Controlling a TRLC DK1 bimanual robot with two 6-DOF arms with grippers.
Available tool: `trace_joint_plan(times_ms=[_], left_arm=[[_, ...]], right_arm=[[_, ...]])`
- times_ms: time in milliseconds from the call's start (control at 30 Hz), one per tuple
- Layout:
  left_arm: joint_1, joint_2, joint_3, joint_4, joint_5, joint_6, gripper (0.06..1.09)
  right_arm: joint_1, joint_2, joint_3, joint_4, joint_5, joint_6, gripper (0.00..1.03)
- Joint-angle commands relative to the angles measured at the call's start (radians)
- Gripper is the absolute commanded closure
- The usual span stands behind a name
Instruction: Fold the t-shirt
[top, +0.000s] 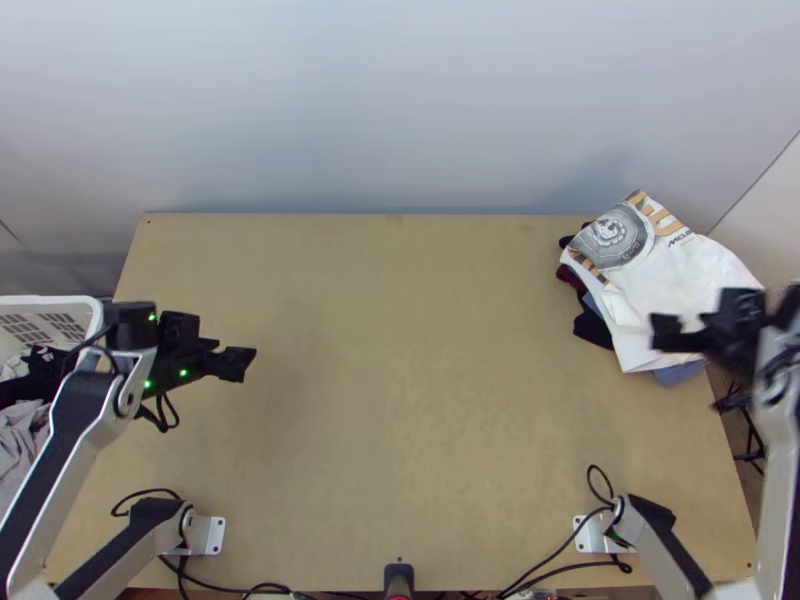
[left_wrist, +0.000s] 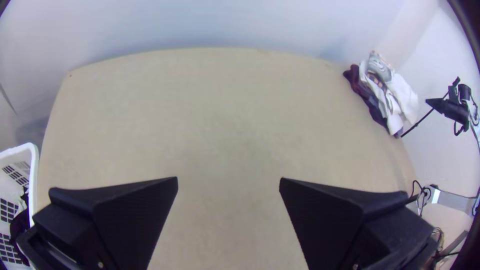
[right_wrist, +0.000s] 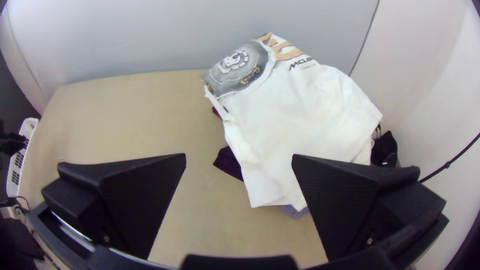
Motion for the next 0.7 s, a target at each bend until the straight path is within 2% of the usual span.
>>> trace_joint_plan(times_ms=[0,167,333,400,667], left_arm=[[-0.003,-0.138,-0.108,0.150,-0.020,-0.019,0.10],[-0.003,-0.249,-0.257,0.357,-0.020,0.029,0.10],[0.001,-0.358,-0.389,0.501,-0.022,0.023,0.10],[0.004,-0.378,-0.407,0.538,-0.022,0.026,0.10],[-0.013,-0.453,-0.521,0.699,-0.022,0.044,0.10]], right_arm=[[0.326,-0.193,-0.294,0.260,0.247,0.147,0.05],[0.422,-0.331,-0.440,0.376,0.368,0.160,0.05],[0.427,-0.534,-0.573,0.514,0.368,0.157,0.05],[0.467,-0.588,-0.582,0.531,0.372,0.150,0.05],[0.476,-0.775,-0.685,0.612,0.377,0.073,0.05]])
